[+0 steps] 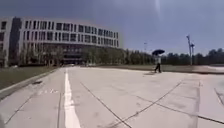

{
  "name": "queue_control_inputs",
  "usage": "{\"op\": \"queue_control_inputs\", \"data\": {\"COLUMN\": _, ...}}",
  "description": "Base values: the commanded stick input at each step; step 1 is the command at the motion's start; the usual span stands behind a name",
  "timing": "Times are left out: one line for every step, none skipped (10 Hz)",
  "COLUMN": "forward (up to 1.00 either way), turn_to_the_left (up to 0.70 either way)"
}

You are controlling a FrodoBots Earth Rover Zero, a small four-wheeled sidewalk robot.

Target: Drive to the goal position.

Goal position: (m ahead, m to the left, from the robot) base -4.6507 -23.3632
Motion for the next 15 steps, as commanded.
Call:
{"op": "queue_control_inputs", "data": {"forward": 0.0, "turn_to_the_left": -0.85}}
{"op": "queue_control_inputs", "data": {"forward": 0.0, "turn_to_the_left": -0.85}}
{"op": "queue_control_inputs", "data": {"forward": 0.0, "turn_to_the_left": -0.85}}
{"op": "queue_control_inputs", "data": {"forward": 0.0, "turn_to_the_left": -0.85}}
{"op": "queue_control_inputs", "data": {"forward": 0.0, "turn_to_the_left": -0.72}}
{"op": "queue_control_inputs", "data": {"forward": 0.0, "turn_to_the_left": -0.36}}
{"op": "queue_control_inputs", "data": {"forward": 0.0, "turn_to_the_left": -0.22}}
{"op": "queue_control_inputs", "data": {"forward": 0.0, "turn_to_the_left": -0.09}}
{"op": "queue_control_inputs", "data": {"forward": 0.0, "turn_to_the_left": -0.07}}
{"op": "queue_control_inputs", "data": {"forward": 0.0, "turn_to_the_left": -0.22}}
{"op": "queue_control_inputs", "data": {"forward": 0.0, "turn_to_the_left": -0.67}}
{"op": "queue_control_inputs", "data": {"forward": 0.0, "turn_to_the_left": -0.8}}
{"op": "queue_control_inputs", "data": {"forward": 0.0, "turn_to_the_left": -0.85}}
{"op": "queue_control_inputs", "data": {"forward": 0.0, "turn_to_the_left": -0.85}}
{"op": "queue_control_inputs", "data": {"forward": 0.0, "turn_to_the_left": -0.85}}
